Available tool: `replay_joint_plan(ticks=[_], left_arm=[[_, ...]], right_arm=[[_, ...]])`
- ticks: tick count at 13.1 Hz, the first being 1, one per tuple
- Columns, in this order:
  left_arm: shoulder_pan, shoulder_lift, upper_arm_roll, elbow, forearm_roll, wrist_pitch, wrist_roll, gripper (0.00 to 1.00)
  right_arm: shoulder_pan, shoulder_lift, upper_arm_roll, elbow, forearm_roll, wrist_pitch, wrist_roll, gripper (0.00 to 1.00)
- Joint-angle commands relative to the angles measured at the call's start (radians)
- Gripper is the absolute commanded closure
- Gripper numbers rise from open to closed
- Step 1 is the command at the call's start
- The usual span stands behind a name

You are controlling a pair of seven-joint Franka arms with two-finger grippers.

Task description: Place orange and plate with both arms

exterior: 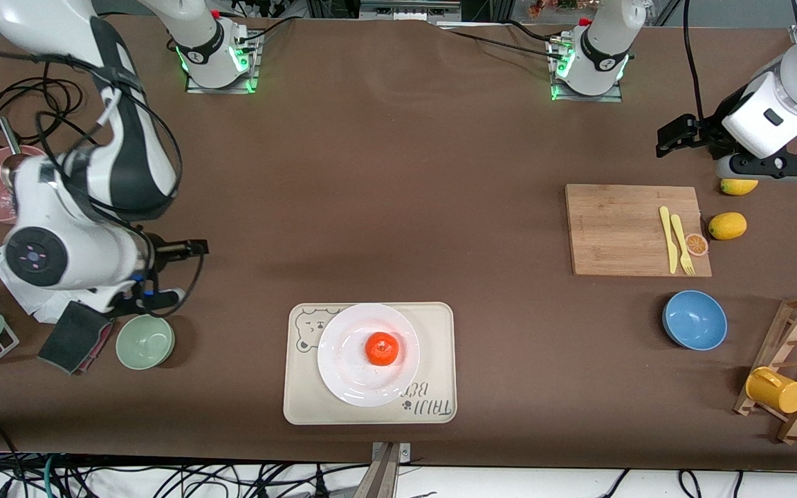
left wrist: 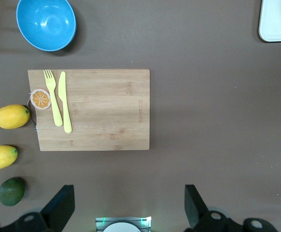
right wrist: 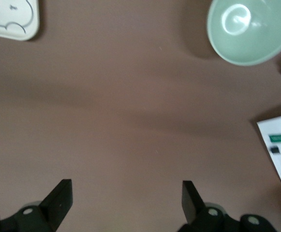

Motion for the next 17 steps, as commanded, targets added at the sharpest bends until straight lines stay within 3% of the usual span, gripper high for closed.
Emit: replay_joint_plan(ticks=[1,2,6,7,9,12,17], left_arm=[[0.004,0.003,-0.005,0.017,-0.006,-0.019,-0.007,0.00],[0.004,0.003,-0.005,0.017,-0.006,-0.019,-0.007,0.00],[0.004,0.003,-0.005,0.017,-0.006,-0.019,-0.007,0.00],[0.004,0.003,-0.005,0.017,-0.006,-0.019,-0.007,0.00],[0.004,0.003,-0.005,0.017,-0.006,-0.019,-0.007,0.00],[0.004,0.003,-0.005,0.017,-0.006,-0.019,-0.007,0.00],[0.004,0.003,-0.005,0.017,-0.006,-0.019,-0.007,0.00]], right_arm=[[0.004,-0.093,-0.022,-0.048,-0.030,-0.052,0.018,0.00],[0.004,-0.134,-0.027,-0.083,-0.031,-0.037,0.018,0.00],[-0.054,-0.409,-0.022,-0.394,-0.037,0.101,0.002,0.00],[-0.059,-0.456,-0.022,-0.416,-0.042,0.098,0.005,0.00],[-0.092,-0.516,-0.022,-0.404,-0.069,0.052,0.001,0.00],[-0.154,-0.526,-0.025,-0.332,-0.060,-0.091,0.001,0.00],[-0.149,-0.532,-0.022,-0.287,-0.056,-0.085,0.022,0.00]])
